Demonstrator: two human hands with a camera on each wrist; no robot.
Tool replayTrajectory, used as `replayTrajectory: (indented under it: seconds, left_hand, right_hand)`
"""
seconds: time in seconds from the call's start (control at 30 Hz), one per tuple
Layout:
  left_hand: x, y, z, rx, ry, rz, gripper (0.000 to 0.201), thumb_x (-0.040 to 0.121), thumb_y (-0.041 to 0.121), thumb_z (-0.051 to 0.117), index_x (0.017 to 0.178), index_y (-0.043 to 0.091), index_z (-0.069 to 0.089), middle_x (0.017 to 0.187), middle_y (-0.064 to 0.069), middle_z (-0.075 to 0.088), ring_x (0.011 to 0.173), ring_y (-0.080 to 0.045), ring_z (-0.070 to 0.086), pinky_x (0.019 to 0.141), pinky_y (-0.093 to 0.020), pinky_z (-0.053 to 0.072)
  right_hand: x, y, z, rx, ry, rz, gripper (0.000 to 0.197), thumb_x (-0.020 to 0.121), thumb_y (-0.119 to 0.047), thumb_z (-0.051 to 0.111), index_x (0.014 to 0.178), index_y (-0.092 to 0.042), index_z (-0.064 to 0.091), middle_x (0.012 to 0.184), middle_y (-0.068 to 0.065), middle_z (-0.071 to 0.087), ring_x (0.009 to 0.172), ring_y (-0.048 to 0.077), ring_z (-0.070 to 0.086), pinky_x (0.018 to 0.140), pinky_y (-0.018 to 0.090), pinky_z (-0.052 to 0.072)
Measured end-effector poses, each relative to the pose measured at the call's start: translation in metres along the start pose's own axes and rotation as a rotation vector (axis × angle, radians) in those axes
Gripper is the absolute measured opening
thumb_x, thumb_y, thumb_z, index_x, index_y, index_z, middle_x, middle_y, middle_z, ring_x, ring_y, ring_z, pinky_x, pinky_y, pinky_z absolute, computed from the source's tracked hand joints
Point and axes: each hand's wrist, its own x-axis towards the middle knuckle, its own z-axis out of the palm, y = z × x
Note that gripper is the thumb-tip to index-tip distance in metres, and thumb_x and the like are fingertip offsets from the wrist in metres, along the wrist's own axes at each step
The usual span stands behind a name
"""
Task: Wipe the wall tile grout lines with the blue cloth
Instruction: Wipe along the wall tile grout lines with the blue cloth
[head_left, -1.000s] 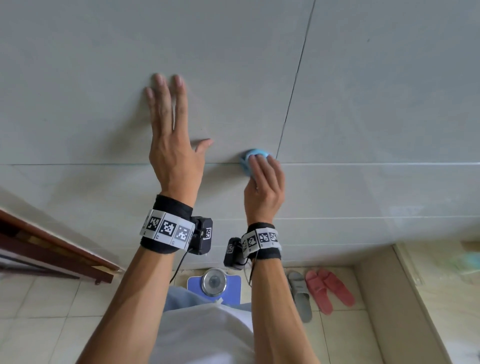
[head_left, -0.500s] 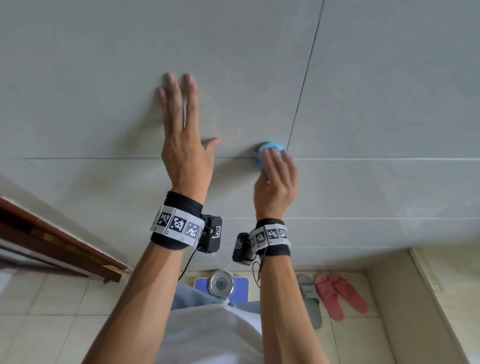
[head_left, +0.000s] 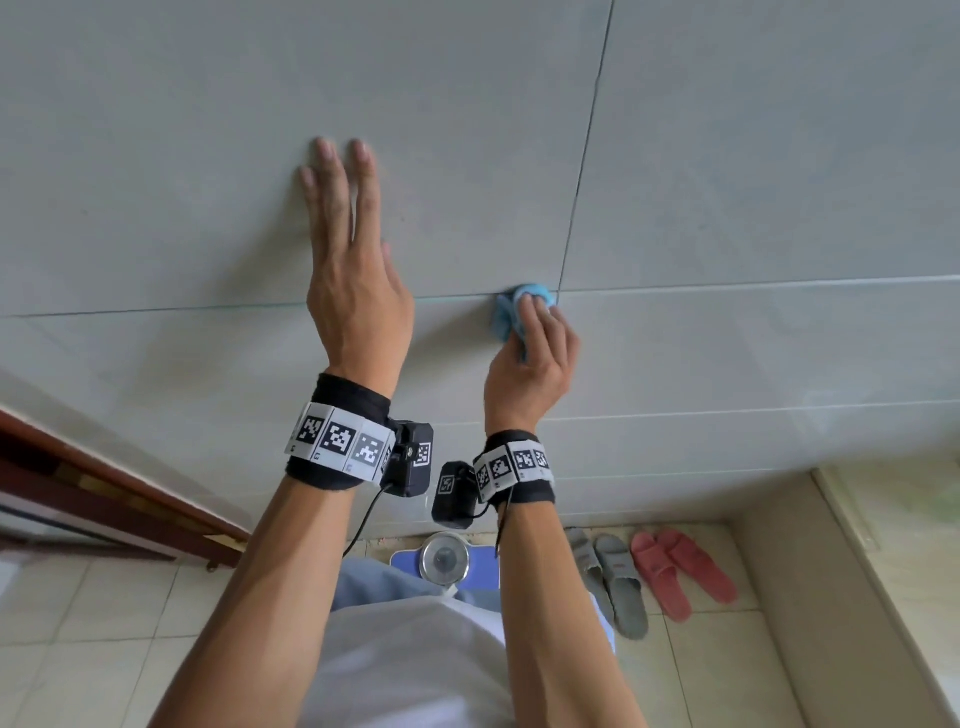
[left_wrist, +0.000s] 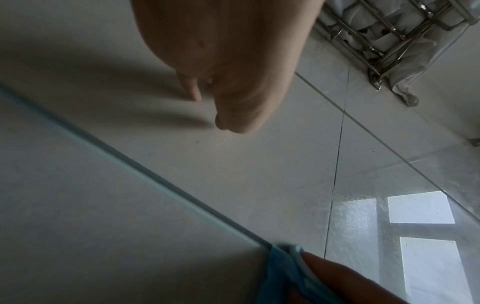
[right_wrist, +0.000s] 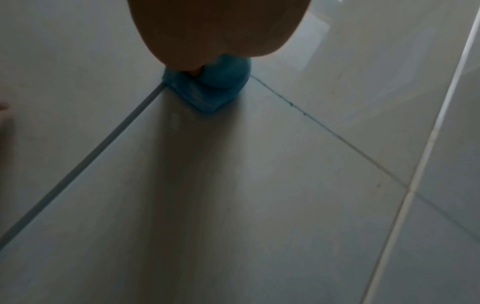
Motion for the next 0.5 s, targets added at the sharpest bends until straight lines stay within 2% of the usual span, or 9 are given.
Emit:
replayTrajectory:
  seconds: [0.07,0.1,0.17,0.23,0.3,0.4,0.5]
  left_hand:
    - [0.001,0.000,-0.003,-0.012,-0.012,-0.007,0.092,0.085,-0.021,0.043,0.167,0.017,0.021,0.174,-0.010,0.014,0.161,-0.030,0.013,0.112,0.003,0.001]
    - [0.001,-0.001,-0.006,-0.018,-0.026,-0.009,0.097,0.082,-0.024,0.039,0.167,0.019,0.021,0.175,-0.008,0.014,0.161,-0.027,0.013,0.110,0.005,0.003]
    - [0.001,-0.007,-0.012,-0.021,-0.052,0.007,0.101,0.080,-0.025,0.035,0.167,0.023,0.021,0.175,-0.004,0.013,0.162,-0.022,0.012,0.110,0.004,0.009]
    - [0.000,-0.015,-0.016,-0.022,-0.075,0.028,0.101,0.079,-0.024,0.035,0.167,0.025,0.021,0.175,-0.002,0.012,0.162,-0.019,0.010,0.116,-0.005,0.020]
    - [-0.004,-0.022,-0.017,-0.027,-0.110,0.040,0.103,0.079,-0.025,0.037,0.167,0.024,0.020,0.176,-0.001,0.010,0.162,-0.019,0.009,0.121,-0.020,0.032]
    - [-0.015,-0.033,-0.015,-0.028,-0.176,0.052,0.101,0.079,-0.023,0.040,0.167,0.022,0.019,0.176,-0.003,0.010,0.162,-0.022,0.010,0.124,-0.034,0.035]
    - [-0.028,-0.041,-0.010,-0.027,-0.205,0.068,0.094,0.083,-0.019,0.041,0.167,0.018,0.021,0.175,-0.006,0.012,0.162,-0.024,0.012,0.126,-0.040,0.031]
  right_hand:
    - [0.004,0.010,-0.011,-0.059,-0.071,-0.100,0.026,0.091,0.005,0.072,0.112,-0.009,0.080,0.113,0.003,0.077,0.113,0.029,0.066,0.099,0.034,0.055]
    - [0.009,0.019,-0.018,-0.097,-0.068,-0.102,0.028,0.090,0.005,0.072,0.112,-0.010,0.080,0.115,0.003,0.077,0.114,0.029,0.066,0.098,0.037,0.056]
    - [0.024,0.033,-0.031,-0.132,0.031,0.034,0.029,0.089,0.003,0.074,0.114,-0.012,0.080,0.119,0.004,0.075,0.116,0.026,0.065,0.095,0.041,0.057]
    - [0.036,0.036,-0.033,-0.102,0.162,0.195,0.028,0.088,-0.001,0.075,0.114,-0.012,0.080,0.118,0.005,0.075,0.112,0.026,0.066,0.092,0.040,0.058]
    - [0.032,0.022,-0.023,-0.067,0.201,0.258,0.030,0.086,-0.003,0.076,0.114,-0.012,0.080,0.116,0.006,0.075,0.108,0.026,0.067,0.090,0.038,0.058]
    - [-0.002,-0.002,-0.004,0.015,0.021,0.196,0.032,0.082,-0.001,0.081,0.113,-0.011,0.079,0.116,0.009,0.075,0.109,0.028,0.068,0.093,0.031,0.058]
    - [-0.036,0.009,-0.005,0.014,-0.221,0.094,0.034,0.082,0.005,0.081,0.110,-0.013,0.081,0.113,0.003,0.077,0.112,0.027,0.068,0.094,0.038,0.059]
